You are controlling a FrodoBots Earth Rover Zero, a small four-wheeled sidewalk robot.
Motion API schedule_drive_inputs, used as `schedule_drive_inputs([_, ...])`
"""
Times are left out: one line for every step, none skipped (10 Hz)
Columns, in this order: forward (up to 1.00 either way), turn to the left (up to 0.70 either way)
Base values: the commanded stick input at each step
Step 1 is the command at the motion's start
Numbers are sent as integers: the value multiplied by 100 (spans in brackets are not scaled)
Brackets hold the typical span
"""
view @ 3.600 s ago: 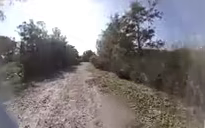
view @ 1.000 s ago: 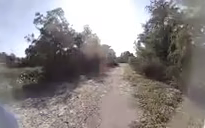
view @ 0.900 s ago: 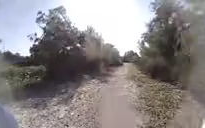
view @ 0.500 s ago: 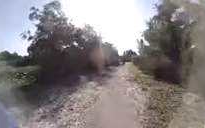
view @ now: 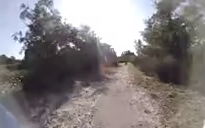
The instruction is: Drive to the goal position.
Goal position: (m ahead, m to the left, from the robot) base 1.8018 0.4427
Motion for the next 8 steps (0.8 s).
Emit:
schedule_drive_inputs([37,0])
schedule_drive_inputs([70,0])
schedule_drive_inputs([70,0])
schedule_drive_inputs([70,0])
schedule_drive_inputs([70,0])
schedule_drive_inputs([70,0])
schedule_drive_inputs([70,0])
schedule_drive_inputs([70,0])
